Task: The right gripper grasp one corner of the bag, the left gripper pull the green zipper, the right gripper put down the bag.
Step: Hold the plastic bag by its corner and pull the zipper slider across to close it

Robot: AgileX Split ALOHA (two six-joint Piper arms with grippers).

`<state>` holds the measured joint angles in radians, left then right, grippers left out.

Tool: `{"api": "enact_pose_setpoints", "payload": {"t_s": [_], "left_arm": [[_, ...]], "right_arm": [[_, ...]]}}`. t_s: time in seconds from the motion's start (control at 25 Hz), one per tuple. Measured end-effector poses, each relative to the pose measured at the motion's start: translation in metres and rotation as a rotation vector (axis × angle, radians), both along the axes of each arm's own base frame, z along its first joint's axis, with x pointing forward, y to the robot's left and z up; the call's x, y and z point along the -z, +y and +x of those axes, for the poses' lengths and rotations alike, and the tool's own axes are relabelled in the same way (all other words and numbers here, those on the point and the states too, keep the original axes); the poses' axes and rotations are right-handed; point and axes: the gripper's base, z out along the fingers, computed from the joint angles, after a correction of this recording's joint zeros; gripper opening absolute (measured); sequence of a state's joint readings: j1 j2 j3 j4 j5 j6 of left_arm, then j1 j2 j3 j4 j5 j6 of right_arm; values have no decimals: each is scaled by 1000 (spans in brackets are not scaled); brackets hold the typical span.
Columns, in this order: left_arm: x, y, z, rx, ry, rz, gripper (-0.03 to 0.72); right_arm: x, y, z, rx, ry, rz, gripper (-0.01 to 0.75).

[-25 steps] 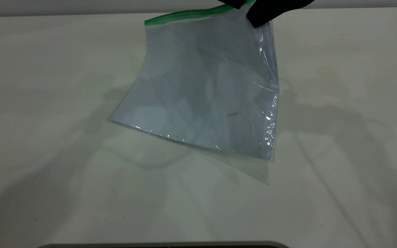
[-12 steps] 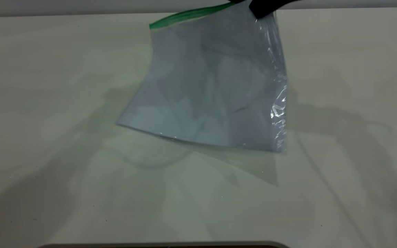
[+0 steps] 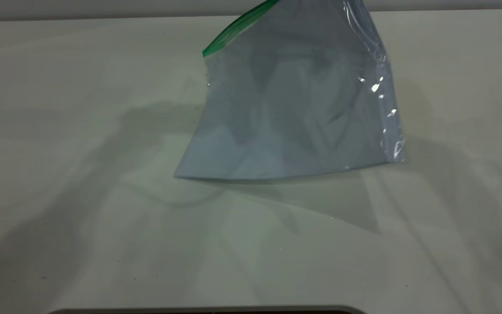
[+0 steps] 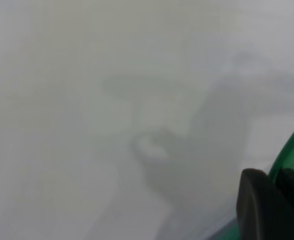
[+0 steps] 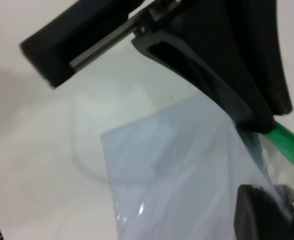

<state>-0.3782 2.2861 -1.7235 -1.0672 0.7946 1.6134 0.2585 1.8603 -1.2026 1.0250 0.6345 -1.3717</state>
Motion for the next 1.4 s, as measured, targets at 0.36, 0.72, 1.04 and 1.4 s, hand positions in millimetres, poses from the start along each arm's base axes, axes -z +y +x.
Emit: {"api": "enact_pose_setpoints", "payload": {"t_s": [0.36, 0.72, 1.04, 1.4], "left_arm": [[15, 26, 12, -26, -6, 66, 60], [52, 52, 25, -78, 17, 145, 60], [78, 88, 38, -160, 59, 172, 60], [96, 125, 45, -215, 92, 222, 60]], "right_arm": [[-16, -1, -2, 16, -44, 17, 33], [-25, -2, -3, 30, -72, 27, 33], [-33, -3, -4, 45, -99, 34, 33], [-35, -3, -3, 63, -118, 33, 33]]}}
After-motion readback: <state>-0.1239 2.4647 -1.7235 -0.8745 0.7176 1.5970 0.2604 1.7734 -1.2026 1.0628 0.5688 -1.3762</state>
